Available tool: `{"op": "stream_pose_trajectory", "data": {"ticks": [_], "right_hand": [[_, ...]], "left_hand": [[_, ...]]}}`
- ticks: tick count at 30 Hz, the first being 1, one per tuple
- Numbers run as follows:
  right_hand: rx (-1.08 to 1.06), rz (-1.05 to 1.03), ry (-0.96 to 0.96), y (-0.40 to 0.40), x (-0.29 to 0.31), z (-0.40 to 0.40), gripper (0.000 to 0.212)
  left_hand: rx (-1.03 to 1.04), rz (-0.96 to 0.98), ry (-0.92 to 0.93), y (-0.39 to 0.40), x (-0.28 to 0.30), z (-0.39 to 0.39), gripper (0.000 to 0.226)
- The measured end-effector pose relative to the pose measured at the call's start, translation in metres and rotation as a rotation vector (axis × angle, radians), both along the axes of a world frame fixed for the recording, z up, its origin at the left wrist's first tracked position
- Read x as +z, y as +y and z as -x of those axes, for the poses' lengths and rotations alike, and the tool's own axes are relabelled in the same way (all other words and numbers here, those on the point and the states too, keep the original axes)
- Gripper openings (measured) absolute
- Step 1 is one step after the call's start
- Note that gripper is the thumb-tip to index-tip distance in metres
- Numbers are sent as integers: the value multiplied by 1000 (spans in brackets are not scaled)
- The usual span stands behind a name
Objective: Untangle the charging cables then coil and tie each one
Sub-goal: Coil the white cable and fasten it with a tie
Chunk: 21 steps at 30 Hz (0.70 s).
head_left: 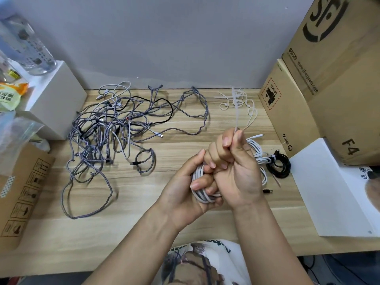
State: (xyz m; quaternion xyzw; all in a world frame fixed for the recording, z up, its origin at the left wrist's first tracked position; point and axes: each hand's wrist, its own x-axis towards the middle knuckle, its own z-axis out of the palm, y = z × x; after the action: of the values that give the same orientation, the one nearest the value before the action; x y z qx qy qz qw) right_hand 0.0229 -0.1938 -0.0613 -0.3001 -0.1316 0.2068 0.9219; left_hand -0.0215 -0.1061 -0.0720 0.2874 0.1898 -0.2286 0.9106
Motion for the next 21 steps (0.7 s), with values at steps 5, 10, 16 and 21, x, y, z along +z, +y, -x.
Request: {"op": "stream_pose_trajectory", "data": {"ticks": [5,10,16,21], "right_hand": [[-147,80,-60,-2,4,6,23],[-156,51,-86,-7,15,4,23],[-218,-104,151,-8,20,2,30],[-166,-323,235,-7,20,0,35]], "left_hand": [[145,-175,-63,-7,2,-5,21],[208,-224,-161,-12,7,-8,14],[286,-125,-158,-25,16,-6,24],[313,73,-147,-27,16,-6,25]]}}
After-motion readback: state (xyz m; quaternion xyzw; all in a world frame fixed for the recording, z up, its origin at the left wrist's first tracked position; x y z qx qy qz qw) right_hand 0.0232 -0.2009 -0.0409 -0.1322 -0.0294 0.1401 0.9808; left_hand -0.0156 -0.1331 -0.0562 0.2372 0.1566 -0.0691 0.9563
